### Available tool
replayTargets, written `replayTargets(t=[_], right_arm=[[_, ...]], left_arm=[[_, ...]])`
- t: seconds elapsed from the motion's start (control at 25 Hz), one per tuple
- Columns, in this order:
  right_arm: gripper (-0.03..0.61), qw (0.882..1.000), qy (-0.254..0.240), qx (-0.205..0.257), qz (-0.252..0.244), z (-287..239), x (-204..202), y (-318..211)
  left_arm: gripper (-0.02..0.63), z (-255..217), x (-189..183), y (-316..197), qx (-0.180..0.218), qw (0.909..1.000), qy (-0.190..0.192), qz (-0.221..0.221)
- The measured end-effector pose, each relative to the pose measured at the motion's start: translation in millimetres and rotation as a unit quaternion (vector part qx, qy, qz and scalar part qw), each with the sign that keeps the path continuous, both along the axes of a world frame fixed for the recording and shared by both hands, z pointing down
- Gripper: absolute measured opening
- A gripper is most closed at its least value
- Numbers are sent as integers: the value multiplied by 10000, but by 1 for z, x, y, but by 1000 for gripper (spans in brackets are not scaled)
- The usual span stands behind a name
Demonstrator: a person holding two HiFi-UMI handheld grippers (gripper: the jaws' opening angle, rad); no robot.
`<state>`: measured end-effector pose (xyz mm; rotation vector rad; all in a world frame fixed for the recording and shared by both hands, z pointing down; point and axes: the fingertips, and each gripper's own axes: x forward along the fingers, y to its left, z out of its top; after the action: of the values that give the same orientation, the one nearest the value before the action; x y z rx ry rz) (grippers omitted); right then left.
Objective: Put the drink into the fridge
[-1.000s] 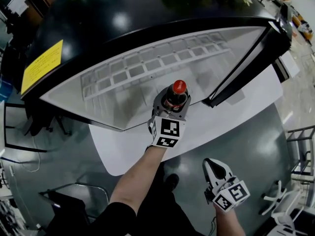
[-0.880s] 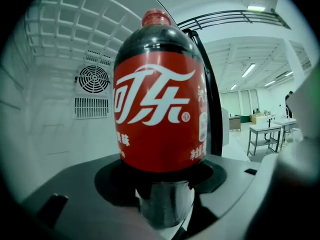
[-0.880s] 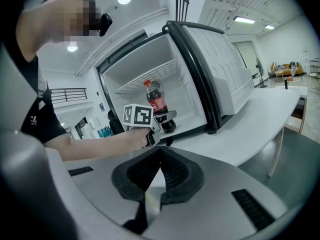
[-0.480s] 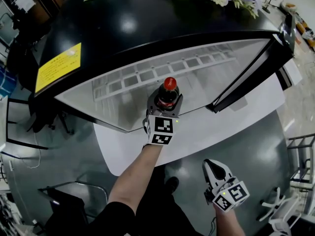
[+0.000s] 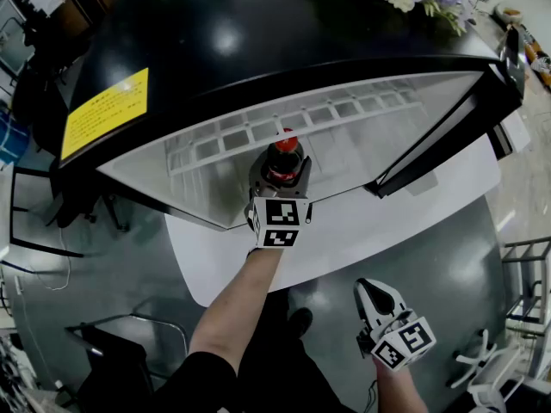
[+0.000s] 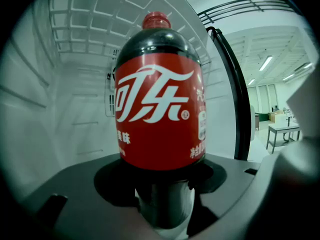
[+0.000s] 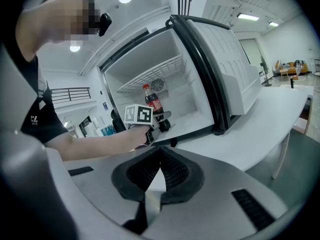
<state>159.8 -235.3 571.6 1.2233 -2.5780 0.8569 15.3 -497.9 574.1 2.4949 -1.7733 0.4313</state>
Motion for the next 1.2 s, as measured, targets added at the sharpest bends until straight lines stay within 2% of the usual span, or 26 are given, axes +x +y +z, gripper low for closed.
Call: replayTargets(t=[0.44,0.72,1.2], right_arm=[[15,10000,16,4,4,0,1,6],[15,10000,16,17,-22,-3,-2,11],[15,9999,7,-22,-110,-1,-5,0]], left_arm=[[287,0,2,5,-75,9999,97,44],[304,-6,5,11,14,9999,109,107],[301,-14,-1,-9,138,9996,215,88]])
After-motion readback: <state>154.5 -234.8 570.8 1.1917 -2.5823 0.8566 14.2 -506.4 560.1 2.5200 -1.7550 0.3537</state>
